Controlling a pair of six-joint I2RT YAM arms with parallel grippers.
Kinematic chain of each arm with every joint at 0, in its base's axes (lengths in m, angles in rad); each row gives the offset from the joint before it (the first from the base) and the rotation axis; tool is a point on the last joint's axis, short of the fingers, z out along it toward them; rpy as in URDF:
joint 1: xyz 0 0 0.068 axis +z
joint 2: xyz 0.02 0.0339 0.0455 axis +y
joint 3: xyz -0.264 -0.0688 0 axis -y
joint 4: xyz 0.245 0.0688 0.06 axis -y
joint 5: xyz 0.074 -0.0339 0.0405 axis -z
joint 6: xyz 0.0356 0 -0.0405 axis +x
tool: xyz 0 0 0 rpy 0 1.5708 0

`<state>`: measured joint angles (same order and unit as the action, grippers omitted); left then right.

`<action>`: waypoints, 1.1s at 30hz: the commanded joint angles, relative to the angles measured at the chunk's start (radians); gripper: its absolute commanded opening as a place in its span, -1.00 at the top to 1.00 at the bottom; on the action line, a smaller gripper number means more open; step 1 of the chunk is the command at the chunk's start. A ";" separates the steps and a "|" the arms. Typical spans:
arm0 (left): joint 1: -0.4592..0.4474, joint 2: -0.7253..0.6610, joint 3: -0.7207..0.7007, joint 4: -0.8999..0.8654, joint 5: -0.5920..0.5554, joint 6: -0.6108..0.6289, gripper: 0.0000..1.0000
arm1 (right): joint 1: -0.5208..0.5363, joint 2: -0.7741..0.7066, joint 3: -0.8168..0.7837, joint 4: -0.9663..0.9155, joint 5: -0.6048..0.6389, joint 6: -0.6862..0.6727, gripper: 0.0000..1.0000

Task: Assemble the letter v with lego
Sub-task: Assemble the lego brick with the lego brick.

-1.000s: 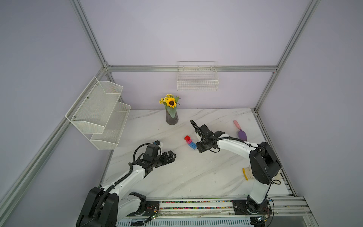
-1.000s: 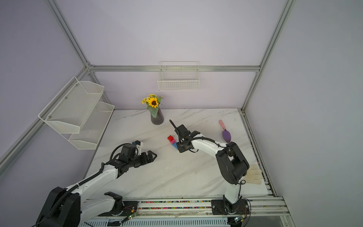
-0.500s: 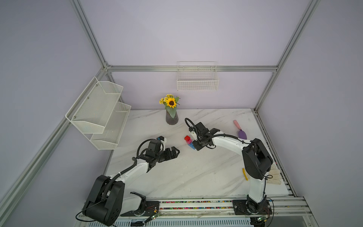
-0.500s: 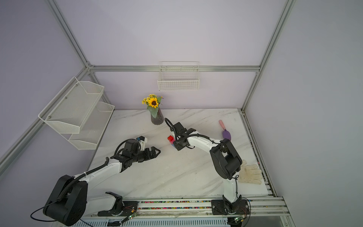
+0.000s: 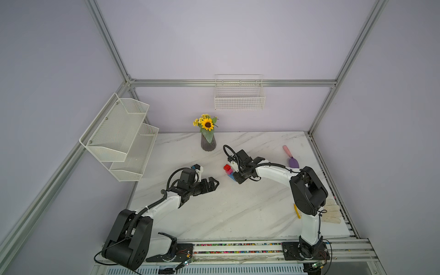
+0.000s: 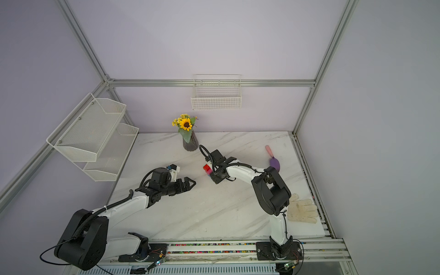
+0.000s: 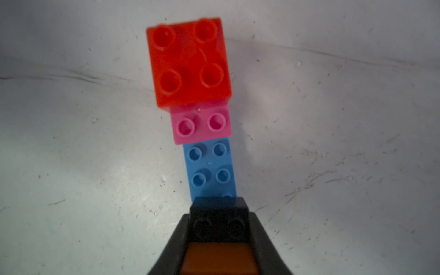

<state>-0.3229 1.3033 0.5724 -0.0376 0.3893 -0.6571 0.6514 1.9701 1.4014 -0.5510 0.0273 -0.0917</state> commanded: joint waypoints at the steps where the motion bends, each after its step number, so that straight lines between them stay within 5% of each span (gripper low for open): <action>1: -0.004 0.010 0.037 0.040 0.019 0.035 -1.00 | -0.004 0.015 -0.005 0.034 -0.018 -0.024 1.00; 33: -0.004 -0.085 0.033 -0.060 -0.013 0.053 -1.00 | 0.005 0.118 -0.105 -0.105 -0.063 0.000 1.00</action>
<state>-0.3233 1.2541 0.5747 -0.0872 0.3847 -0.6342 0.6460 1.9762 1.3567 -0.4885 -0.0219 -0.0727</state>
